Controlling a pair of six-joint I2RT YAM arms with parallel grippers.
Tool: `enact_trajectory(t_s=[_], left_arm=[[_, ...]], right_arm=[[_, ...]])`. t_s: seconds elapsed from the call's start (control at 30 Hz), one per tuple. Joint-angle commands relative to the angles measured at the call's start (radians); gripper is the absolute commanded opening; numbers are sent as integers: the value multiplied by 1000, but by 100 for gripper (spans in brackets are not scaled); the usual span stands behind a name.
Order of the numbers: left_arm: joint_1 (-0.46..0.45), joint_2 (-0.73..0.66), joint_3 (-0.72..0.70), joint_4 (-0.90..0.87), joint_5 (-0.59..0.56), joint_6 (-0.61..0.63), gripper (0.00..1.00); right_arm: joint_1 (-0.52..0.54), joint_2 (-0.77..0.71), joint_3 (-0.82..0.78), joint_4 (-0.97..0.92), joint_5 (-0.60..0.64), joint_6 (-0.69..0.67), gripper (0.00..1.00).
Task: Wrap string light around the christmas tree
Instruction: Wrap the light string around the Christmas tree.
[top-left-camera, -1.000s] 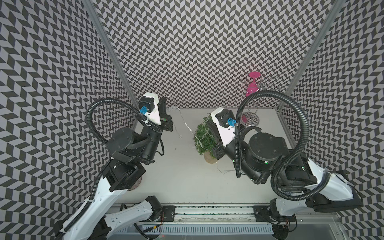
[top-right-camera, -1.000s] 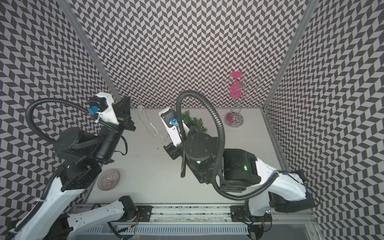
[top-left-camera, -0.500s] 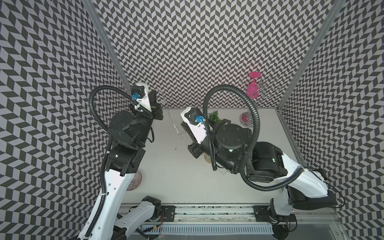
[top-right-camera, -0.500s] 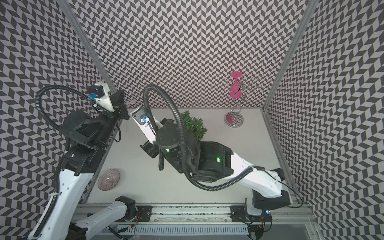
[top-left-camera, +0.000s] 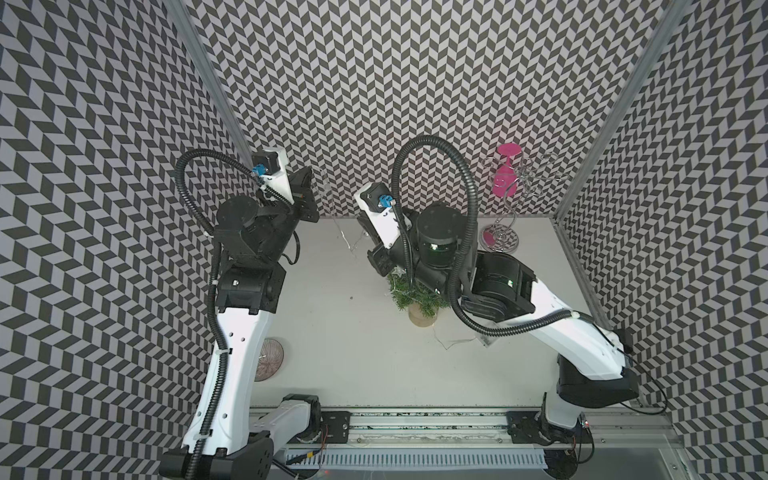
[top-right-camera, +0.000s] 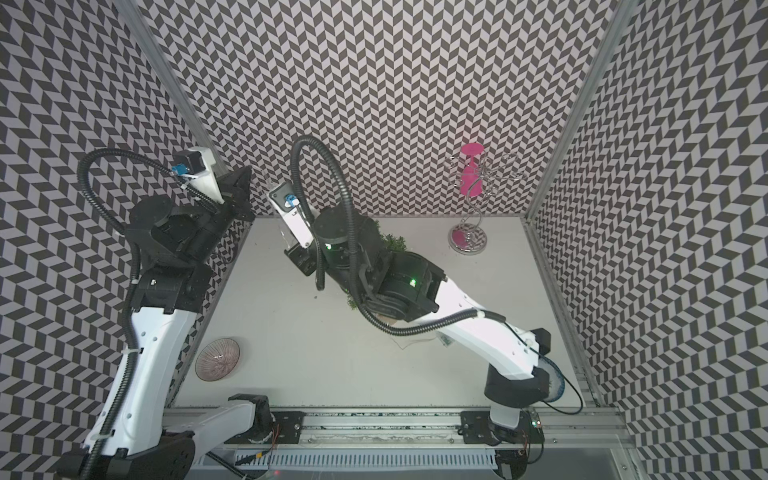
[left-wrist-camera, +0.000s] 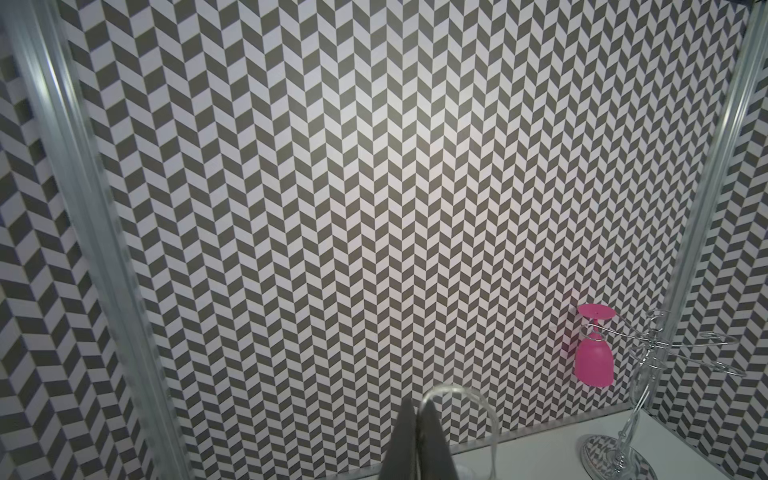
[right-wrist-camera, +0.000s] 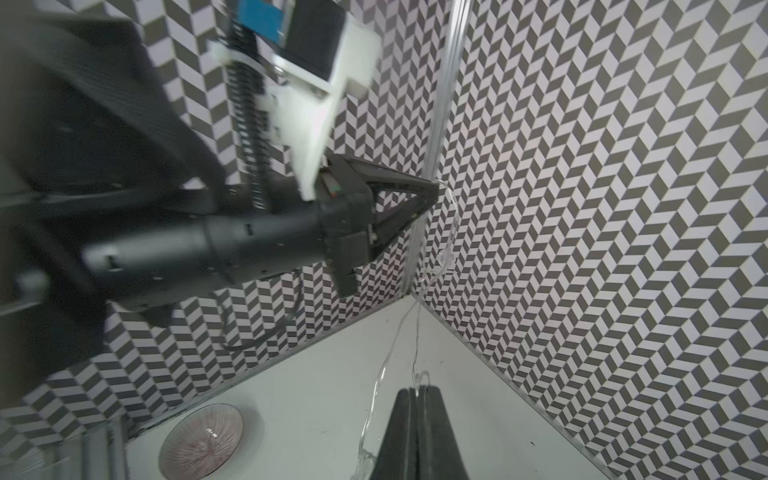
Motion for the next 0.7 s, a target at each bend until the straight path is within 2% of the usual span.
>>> enact_trajectory(t_s=[0.0, 0.17, 0.2, 0.27, 0.33, 0.67], left_arm=[[14, 12, 29, 62, 52, -43, 0], [18, 62, 66, 95, 85, -60, 0], [18, 73, 76, 97, 93, -63, 0], [17, 101, 103, 103, 101, -64, 0], [17, 124, 134, 102, 102, -60, 0], [14, 285, 319, 46, 120, 35, 0]], right_arm=[[-65, -8, -11, 59, -94, 8, 9], [-117, 2, -31, 69, -156, 23, 19], [-118, 5, -26, 70, -154, 20, 26], [-119, 9, -5, 68, -154, 14, 46], [-119, 8, 7, 61, -158, 19, 55], [-117, -86, -2, 107, -162, 43, 64]])
